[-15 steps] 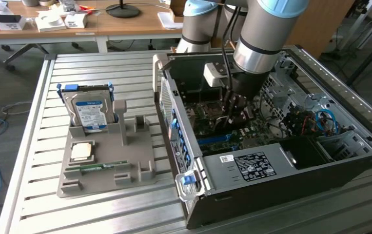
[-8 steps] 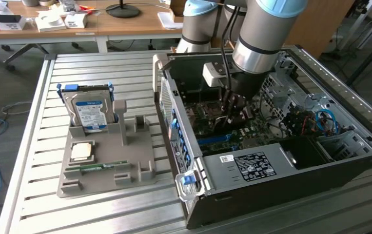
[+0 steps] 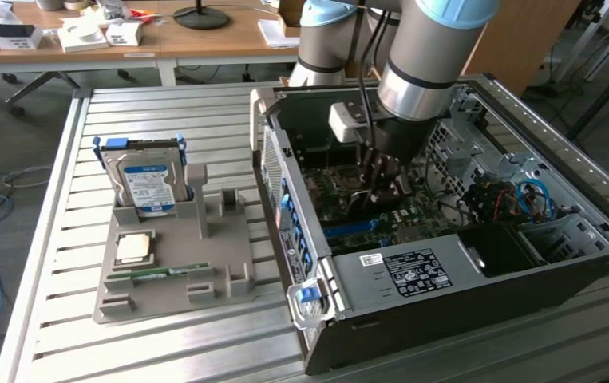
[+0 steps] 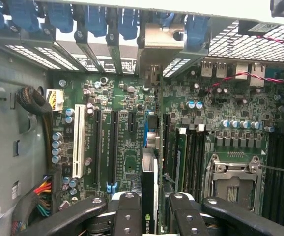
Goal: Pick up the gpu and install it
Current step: 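Insert the gpu into the slot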
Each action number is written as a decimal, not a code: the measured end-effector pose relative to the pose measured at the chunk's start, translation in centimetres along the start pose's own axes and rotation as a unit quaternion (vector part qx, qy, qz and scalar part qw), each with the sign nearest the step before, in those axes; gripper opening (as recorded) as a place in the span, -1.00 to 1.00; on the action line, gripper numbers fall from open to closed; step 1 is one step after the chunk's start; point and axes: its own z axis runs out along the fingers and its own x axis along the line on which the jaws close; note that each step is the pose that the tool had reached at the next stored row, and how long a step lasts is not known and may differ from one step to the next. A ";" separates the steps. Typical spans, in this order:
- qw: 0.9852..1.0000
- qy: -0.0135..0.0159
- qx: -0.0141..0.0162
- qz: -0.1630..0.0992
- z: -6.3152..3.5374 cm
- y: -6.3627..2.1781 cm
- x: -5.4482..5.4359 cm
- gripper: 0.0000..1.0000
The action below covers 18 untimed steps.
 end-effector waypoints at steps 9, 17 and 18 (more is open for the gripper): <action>1.000 0.000 0.000 0.000 0.11 0.16 0.0 -0.47; 1.000 0.000 0.001 0.000 0.27 0.32 0.0 -0.47; 1.000 0.000 0.001 0.000 0.30 0.34 0.0 -0.47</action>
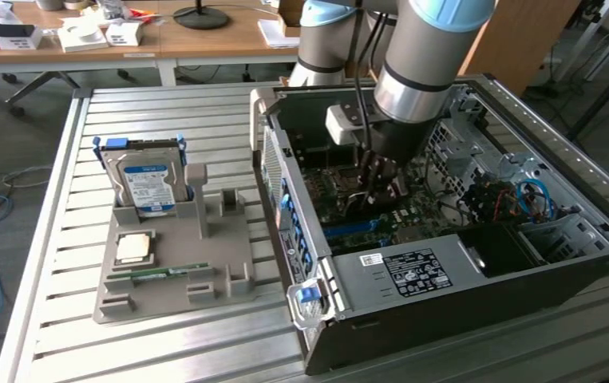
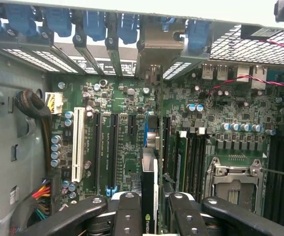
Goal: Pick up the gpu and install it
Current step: 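Insert the gpu into the slot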
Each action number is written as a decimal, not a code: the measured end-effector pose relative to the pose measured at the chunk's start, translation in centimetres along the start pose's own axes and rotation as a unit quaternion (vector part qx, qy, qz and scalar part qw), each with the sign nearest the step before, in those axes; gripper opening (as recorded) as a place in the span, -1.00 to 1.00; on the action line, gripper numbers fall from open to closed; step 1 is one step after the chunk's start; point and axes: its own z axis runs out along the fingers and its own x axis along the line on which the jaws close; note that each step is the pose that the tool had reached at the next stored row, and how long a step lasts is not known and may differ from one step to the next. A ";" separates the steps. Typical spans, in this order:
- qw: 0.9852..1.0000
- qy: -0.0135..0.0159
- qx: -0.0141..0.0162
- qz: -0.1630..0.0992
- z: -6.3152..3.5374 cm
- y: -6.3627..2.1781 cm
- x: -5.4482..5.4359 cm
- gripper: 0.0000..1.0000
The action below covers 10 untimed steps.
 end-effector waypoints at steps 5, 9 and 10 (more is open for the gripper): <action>1.000 0.000 0.000 0.000 0.13 0.08 0.0 -0.47; 1.000 0.000 0.000 0.000 0.19 0.10 0.0 -0.47; 1.000 0.000 0.000 0.000 0.19 0.11 0.0 -0.47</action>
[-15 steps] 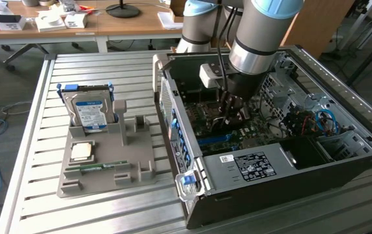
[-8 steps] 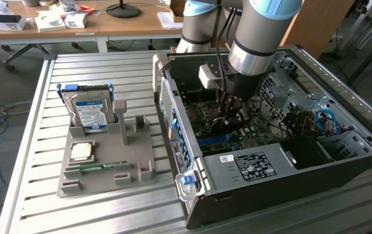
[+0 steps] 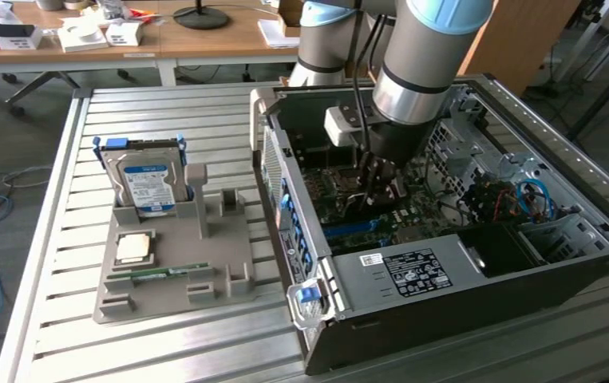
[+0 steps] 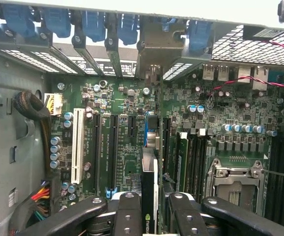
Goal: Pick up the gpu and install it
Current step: 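Insert the gpu into the slot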
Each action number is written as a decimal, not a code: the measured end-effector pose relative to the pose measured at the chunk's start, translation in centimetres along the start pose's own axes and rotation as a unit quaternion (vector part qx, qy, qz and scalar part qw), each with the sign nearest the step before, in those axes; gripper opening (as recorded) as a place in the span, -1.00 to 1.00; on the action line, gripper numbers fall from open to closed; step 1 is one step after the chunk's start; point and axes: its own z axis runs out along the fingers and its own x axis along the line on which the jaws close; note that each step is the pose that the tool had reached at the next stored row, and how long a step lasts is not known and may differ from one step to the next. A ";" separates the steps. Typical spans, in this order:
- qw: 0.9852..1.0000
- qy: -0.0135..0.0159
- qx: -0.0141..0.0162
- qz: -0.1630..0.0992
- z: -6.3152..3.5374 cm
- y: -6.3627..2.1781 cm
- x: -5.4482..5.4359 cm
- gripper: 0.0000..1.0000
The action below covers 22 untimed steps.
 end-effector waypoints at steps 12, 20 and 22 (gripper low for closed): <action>1.000 0.000 0.000 0.000 0.30 0.00 0.0 -0.47; 1.000 0.000 0.000 0.000 0.43 0.00 0.0 -0.47; 1.000 0.000 0.000 0.000 0.45 0.01 0.0 -0.47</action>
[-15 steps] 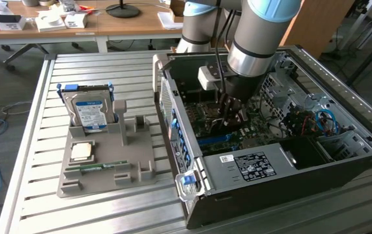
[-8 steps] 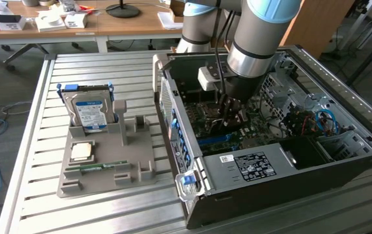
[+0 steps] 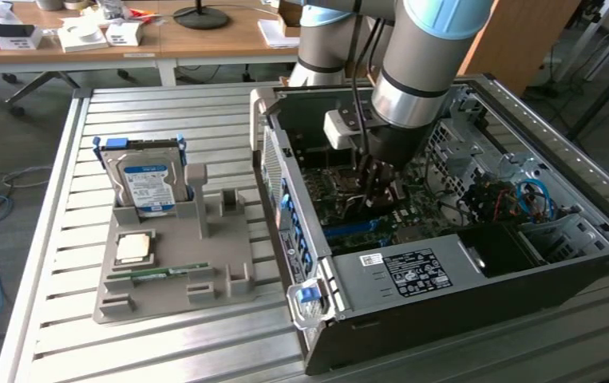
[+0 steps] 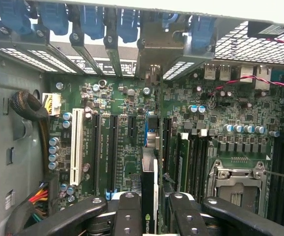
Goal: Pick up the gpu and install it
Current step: 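Insert the gpu into the slot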
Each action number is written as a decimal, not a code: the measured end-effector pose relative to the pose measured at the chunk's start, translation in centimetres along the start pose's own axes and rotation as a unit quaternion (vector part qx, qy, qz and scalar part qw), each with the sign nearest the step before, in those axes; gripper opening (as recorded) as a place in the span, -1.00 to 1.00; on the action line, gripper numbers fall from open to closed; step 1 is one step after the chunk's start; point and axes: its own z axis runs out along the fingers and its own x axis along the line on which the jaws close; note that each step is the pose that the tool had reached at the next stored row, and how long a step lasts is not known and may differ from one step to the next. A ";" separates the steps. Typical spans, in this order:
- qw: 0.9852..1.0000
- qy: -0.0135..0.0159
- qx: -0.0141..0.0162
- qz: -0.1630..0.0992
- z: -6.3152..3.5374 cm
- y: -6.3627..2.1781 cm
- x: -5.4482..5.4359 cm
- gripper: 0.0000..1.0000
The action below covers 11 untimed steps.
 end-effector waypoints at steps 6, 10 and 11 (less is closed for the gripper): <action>1.000 0.000 0.000 0.000 0.10 0.01 0.0 -0.47; 1.000 0.000 0.000 0.000 0.14 0.01 0.0 -0.47; 1.000 0.000 0.000 0.000 0.20 0.00 0.0 -0.47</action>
